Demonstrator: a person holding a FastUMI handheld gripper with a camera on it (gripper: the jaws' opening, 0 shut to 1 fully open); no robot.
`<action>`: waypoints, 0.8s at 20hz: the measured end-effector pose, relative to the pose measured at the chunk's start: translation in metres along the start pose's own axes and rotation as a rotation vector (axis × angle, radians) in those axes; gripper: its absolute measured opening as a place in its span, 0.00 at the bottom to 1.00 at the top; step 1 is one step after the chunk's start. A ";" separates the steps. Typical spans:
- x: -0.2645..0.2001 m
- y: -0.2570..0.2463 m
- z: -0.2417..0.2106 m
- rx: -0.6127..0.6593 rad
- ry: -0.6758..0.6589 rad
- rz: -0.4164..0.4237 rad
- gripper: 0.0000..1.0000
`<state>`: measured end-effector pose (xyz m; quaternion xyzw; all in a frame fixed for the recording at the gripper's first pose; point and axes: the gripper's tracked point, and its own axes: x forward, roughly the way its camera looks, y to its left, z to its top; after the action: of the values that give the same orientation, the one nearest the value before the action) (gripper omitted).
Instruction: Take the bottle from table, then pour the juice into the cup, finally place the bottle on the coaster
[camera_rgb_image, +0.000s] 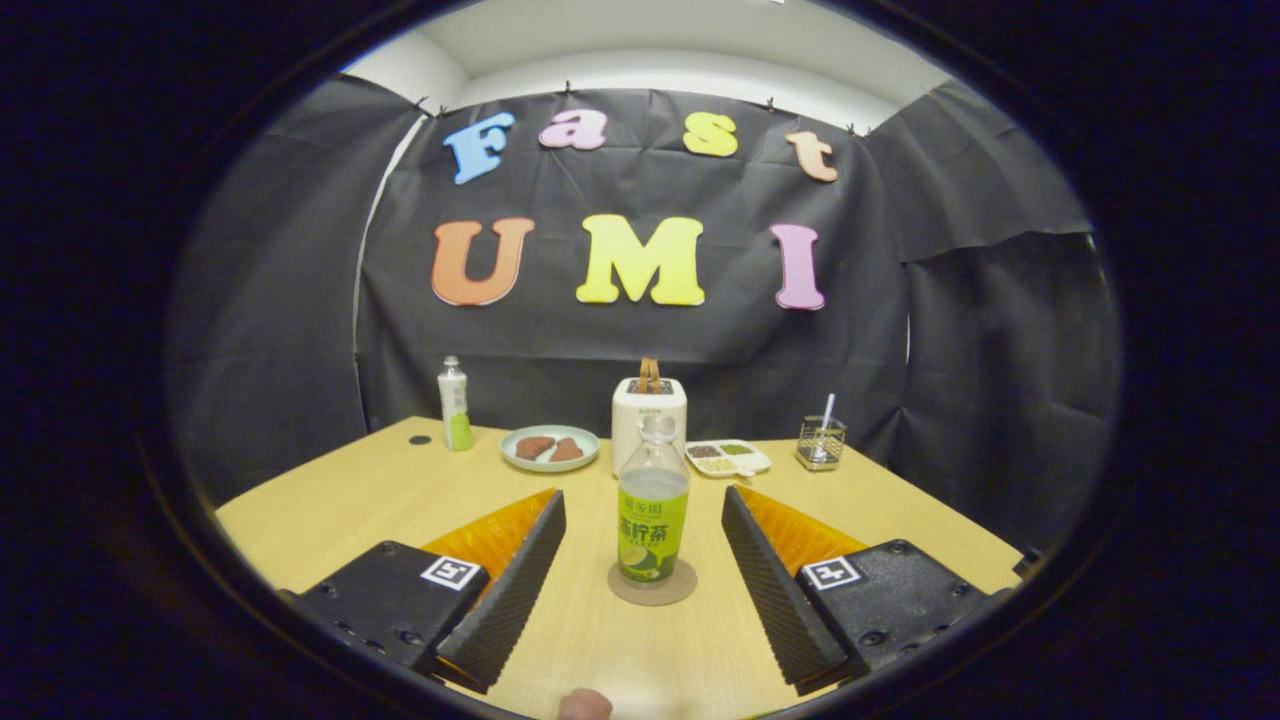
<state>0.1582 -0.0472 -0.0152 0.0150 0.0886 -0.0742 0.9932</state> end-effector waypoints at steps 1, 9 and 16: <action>-0.013 0.000 0.005 0.003 -0.017 0.014 1.00; -0.099 -0.020 0.025 0.026 -0.132 0.021 1.00; -0.129 -0.035 0.014 0.086 -0.169 0.030 1.00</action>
<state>0.0296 -0.0634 0.0210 0.0525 0.0010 -0.0640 0.9966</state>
